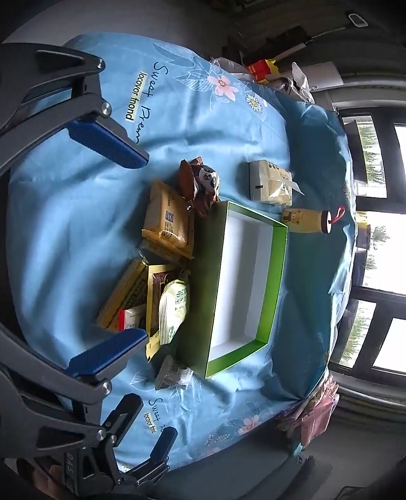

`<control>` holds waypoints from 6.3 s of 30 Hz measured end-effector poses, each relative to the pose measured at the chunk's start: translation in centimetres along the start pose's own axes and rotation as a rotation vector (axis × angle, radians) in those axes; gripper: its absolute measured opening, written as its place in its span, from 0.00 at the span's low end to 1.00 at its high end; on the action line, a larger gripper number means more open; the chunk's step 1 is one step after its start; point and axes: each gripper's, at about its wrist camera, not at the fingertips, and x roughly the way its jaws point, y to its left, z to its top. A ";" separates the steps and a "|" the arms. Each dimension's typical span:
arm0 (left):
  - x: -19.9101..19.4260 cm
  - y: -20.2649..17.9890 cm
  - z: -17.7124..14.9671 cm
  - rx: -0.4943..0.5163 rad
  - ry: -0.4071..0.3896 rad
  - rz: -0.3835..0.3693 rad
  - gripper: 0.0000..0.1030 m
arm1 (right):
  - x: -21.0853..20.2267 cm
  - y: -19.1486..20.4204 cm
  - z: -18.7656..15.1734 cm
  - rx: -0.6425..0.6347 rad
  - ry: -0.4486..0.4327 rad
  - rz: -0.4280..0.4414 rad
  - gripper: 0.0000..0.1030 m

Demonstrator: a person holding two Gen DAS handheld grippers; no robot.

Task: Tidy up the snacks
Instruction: 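Move the right tool toward the yellow-green snack bag beside the box, then grasp the yellow-green snack bag with the right tool, then carry the yellow-green bag into the green box and open the right tool, then move the right tool to the white snack packet and grasp it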

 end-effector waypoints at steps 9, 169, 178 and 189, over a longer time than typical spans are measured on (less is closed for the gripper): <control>0.2 -0.4 0.1 0.006 0.001 -0.004 1.00 | 0.1 -0.1 -0.2 0.000 -0.002 0.005 1.00; 7.6 -0.8 3.9 -0.078 0.173 -0.288 0.99 | 3.1 -6.8 1.4 0.120 0.008 0.140 0.51; 8.4 -4.9 2.8 0.026 0.209 -0.312 0.99 | 2.9 -7.9 -1.5 0.122 0.052 0.078 0.52; 11.2 -10.6 3.3 0.154 0.215 -0.387 0.99 | 4.5 -8.4 -3.0 0.090 0.080 0.028 0.52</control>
